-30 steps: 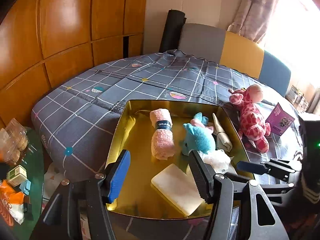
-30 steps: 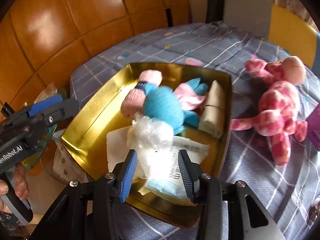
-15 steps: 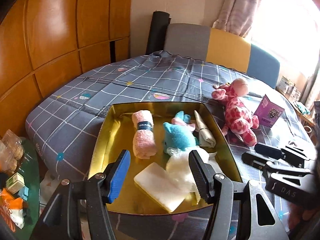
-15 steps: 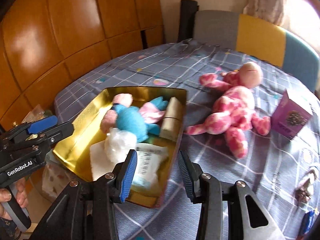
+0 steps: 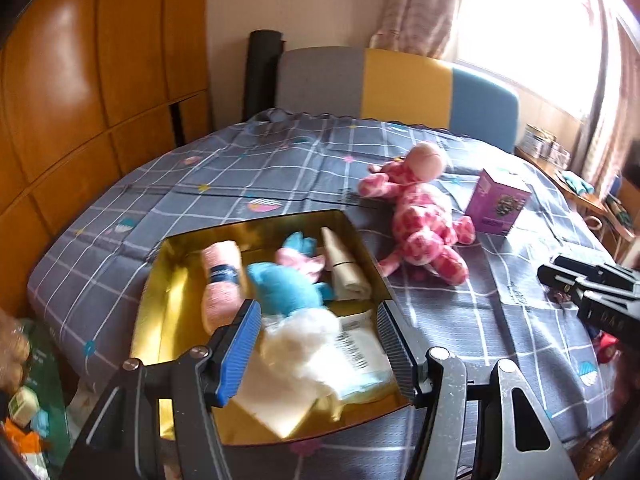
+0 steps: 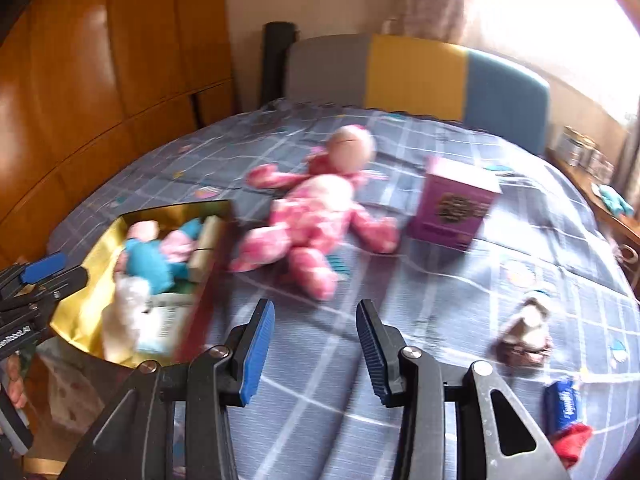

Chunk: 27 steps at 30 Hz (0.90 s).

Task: Organize soft objects
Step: 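Move both open tools back to the remaining small items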

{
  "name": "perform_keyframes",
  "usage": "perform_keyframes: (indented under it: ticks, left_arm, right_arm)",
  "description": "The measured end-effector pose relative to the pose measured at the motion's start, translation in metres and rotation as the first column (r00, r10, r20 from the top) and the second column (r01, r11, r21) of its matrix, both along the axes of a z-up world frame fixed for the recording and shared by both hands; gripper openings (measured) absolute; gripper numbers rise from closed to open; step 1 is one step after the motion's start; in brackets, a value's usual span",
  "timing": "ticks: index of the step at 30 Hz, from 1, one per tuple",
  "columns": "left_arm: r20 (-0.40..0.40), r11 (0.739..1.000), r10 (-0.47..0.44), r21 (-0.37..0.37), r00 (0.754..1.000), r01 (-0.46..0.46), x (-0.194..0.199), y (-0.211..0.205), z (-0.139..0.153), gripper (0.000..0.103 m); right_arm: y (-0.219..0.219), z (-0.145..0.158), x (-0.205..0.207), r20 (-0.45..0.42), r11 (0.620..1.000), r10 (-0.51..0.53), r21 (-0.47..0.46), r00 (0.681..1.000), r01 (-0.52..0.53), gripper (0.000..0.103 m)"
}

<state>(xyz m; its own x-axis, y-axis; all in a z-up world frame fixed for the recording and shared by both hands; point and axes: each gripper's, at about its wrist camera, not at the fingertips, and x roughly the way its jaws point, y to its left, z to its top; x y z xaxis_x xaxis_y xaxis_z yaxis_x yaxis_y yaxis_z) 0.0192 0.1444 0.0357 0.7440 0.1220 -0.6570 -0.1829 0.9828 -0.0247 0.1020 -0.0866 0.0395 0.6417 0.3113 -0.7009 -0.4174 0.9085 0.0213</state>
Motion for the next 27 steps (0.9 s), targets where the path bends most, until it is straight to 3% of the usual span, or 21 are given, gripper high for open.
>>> perform_keyframes:
  ticks: [12, 22, 27]
  left_arm:
    - [-0.032, 0.988, -0.152, 0.032, 0.988, 0.153, 0.028, -0.061, -0.003, 0.062]
    - [-0.05, 0.969, -0.243, 0.039, 0.969, 0.245, 0.048, -0.102, -0.008, 0.062]
    - [-0.059, 0.951, -0.3, 0.055, 0.952, 0.303, 0.059, -0.128, -0.01, 0.062]
  right_arm:
    - [-0.116, 0.012, 0.016, 0.041, 0.965, -0.263, -0.003, 0.964, 0.264, 0.043]
    - [-0.194, 0.016, 0.015, 0.056, 0.89, -0.457, 0.033, 0.888, 0.455, 0.043]
    - [-0.228, 0.013, 0.014, 0.068, 0.834, -0.552, 0.056, 0.831, 0.549, 0.043]
